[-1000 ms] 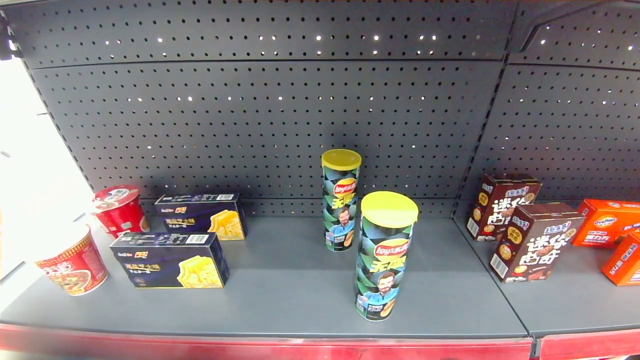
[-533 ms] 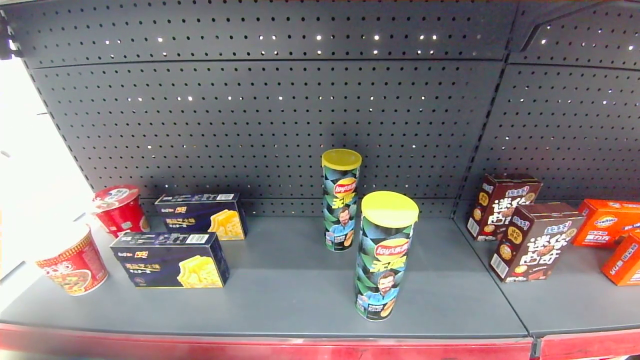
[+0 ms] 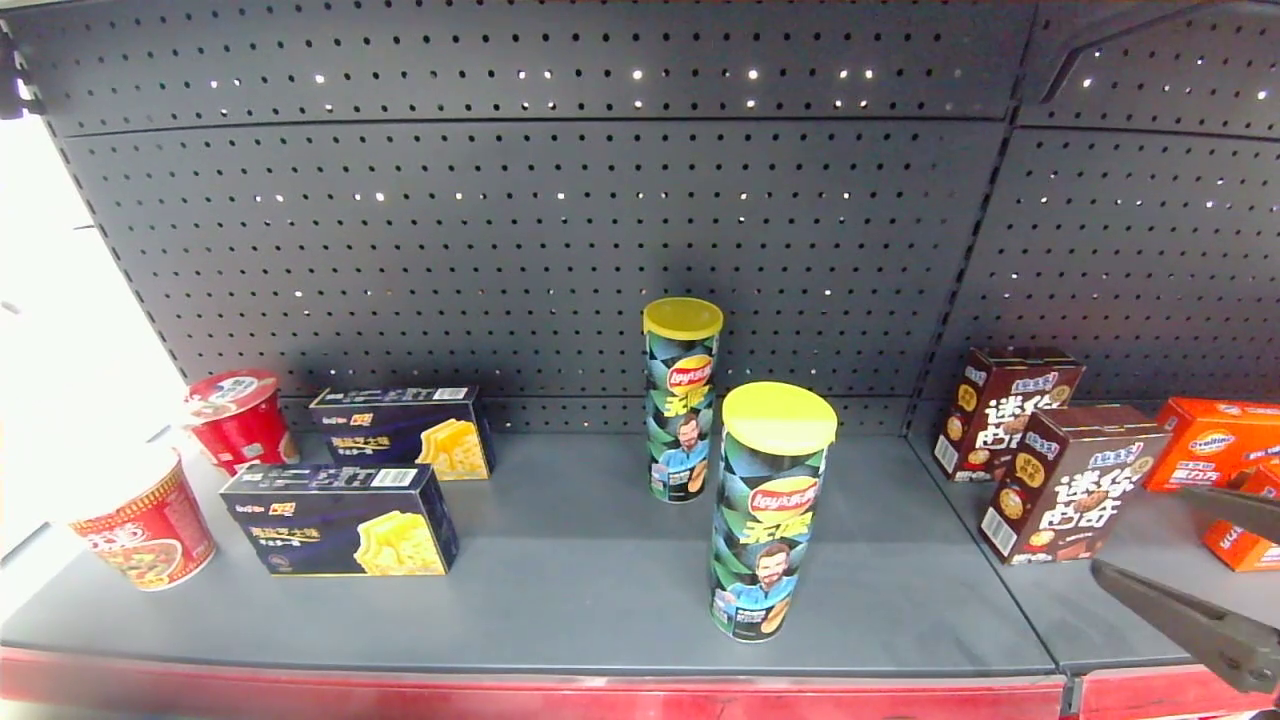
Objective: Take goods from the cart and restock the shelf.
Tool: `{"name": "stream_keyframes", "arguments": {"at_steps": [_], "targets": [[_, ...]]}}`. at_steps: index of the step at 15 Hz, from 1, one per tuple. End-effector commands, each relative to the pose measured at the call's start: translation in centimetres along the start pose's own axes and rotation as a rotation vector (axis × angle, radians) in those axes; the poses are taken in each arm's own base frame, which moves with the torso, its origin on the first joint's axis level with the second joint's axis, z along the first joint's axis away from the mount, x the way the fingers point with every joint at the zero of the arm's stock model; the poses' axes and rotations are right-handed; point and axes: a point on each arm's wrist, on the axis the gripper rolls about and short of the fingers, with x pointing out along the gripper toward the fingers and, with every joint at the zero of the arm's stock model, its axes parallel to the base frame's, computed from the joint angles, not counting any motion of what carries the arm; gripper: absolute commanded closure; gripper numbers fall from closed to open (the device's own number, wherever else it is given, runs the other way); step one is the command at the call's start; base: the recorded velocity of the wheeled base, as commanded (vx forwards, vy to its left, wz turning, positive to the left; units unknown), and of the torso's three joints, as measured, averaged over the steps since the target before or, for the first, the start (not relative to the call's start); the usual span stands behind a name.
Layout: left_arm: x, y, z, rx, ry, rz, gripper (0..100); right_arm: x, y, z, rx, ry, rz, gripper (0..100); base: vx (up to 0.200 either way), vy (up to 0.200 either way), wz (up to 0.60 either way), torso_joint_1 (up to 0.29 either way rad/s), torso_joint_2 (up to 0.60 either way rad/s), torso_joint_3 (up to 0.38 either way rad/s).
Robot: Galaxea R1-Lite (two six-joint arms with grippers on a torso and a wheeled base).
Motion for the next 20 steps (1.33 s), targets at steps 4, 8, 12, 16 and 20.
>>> {"name": "stream_keyframes", "arguments": {"at_steps": [4,8,12,16,20], "targets": [[0.0,0.1,0.1,0.025,-0.020,0.087,0,5.4,1.0,-1.6,0.031,0.150,0.019,0,0.000,0.000,0.00,0.000,0.00,0.000],[0.0,0.1,0.0,0.051,-0.010,0.047,0,6.8,1.6,-2.2,0.027,0.178,0.052,0,0.000,0.000,0.00,0.000,0.00,0.000],[0.0,-0.3,0.0,0.093,0.022,-0.100,0,8.6,1.7,-2.2,0.027,0.217,0.058,0,0.000,0.000,0.00,0.000,0.00,0.000],[0.0,-0.2,0.0,0.093,0.016,-0.070,0,11.6,2.0,-1.5,0.030,0.229,0.067,0,0.000,0.000,0.00,0.000,0.00,0.000],[0.0,-0.2,0.0,0.091,0.009,-0.044,0,14.6,2.2,-0.9,0.029,0.220,0.075,0,0.000,0.000,0.00,0.000,0.00,0.000]]}}
